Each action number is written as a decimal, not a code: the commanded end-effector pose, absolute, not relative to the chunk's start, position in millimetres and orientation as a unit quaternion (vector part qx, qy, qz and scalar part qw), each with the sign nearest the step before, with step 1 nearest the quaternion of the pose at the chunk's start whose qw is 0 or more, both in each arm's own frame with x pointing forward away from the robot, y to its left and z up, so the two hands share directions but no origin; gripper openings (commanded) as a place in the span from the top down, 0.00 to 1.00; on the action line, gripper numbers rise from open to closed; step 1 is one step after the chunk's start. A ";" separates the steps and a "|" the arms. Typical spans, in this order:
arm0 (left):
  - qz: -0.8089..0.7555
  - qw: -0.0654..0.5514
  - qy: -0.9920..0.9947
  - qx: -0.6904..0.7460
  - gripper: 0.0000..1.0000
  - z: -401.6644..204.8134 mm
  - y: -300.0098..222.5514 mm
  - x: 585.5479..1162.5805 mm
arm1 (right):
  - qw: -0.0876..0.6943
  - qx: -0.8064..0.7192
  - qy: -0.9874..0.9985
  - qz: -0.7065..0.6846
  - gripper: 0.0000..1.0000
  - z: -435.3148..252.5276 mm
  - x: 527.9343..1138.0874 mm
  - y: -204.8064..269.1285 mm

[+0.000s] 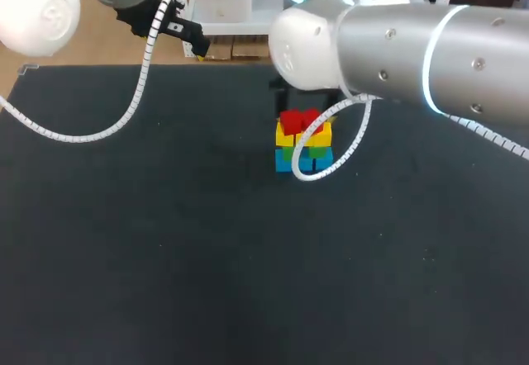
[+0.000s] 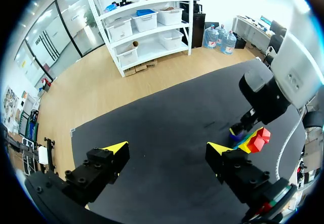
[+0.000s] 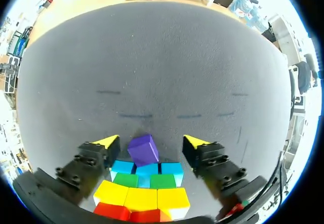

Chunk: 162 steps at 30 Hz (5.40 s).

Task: Place the blue cubes, place green cubes on the blue cubes, place the yellow cubes on the green cubes, then place the red cubes on the yellow cubes, and place purple cube on the red cubes.

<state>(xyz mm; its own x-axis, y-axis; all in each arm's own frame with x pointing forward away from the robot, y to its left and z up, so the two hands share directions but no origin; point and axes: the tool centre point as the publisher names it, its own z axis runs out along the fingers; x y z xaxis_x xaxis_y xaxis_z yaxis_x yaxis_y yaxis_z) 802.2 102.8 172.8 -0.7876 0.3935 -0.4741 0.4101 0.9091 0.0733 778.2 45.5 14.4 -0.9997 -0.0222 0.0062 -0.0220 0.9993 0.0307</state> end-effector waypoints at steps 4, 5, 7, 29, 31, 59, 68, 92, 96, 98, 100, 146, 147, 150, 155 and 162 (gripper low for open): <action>-0.017 0.247 0.945 0.213 0.00 173.0 103.1 801.4 | 0.011 0.006 -1.000 -0.002 0.00 5.1 774.1 48.8; -0.017 0.247 0.945 0.213 0.00 173.0 103.1 801.4 | 0.010 0.006 -1.000 -0.002 0.00 4.7 773.5 48.5; -0.017 0.247 0.945 0.213 0.00 173.0 103.1 801.4 | 0.013 0.006 -1.000 -0.002 0.00 4.2 770.0 47.4; -0.017 0.247 0.945 0.213 0.00 173.0 103.1 801.4 | 0.028 0.015 -1.000 -0.002 0.45 -9.2 751.3 40.9; -0.017 0.247 0.945 0.213 0.00 173.0 103.1 801.4 | 0.027 0.016 -1.000 -0.003 0.55 -8.1 752.5 40.2; -0.017 0.247 0.945 0.213 0.00 173.0 103.1 801.4 | -0.004 0.012 -1.000 -0.015 1.00 0.1 764.0 44.8; -0.017 0.247 0.945 0.213 0.00 173.0 103.1 801.4 | -0.030 0.011 -0.999 -0.028 1.00 30.4 775.3 36.1; -0.017 0.247 0.945 0.213 0.00 173.0 103.1 801.4 | -0.101 0.021 -0.995 -0.009 1.00 94.9 798.8 39.3; -0.017 0.247 0.945 0.213 0.00 173.0 103.1 801.4 | -0.100 0.015 -0.995 -0.005 1.00 99.6 797.6 39.9; -0.017 0.247 0.945 0.213 0.00 173.0 103.1 801.4 | -0.098 0.013 -0.995 -0.010 1.00 101.6 797.2 40.2; -0.017 0.247 0.945 0.213 0.00 173.0 103.1 801.4 | -0.100 0.010 -0.995 -0.014 1.00 106.5 795.8 41.0; -0.017 0.247 0.945 0.213 0.00 173.0 103.1 801.4 | -0.093 0.064 -0.992 -0.047 1.00 154.2 697.0 45.9; -0.017 0.247 0.945 0.213 0.00 173.0 103.1 801.4 | -0.093 0.065 -0.992 -0.050 1.00 153.3 698.8 47.1; -0.017 0.247 0.945 0.213 0.00 173.0 103.1 801.4 | -0.088 0.071 -0.992 -0.053 1.00 150.2 704.9 50.4; -0.017 0.247 0.945 0.213 0.00 173.0 103.1 801.4 | -0.091 0.075 -0.992 -0.053 1.00 149.8 711.2 53.8; -0.017 0.247 0.945 0.213 0.00 173.0 103.1 801.4 | -0.079 0.076 -0.993 -0.044 1.00 141.0 719.1 55.2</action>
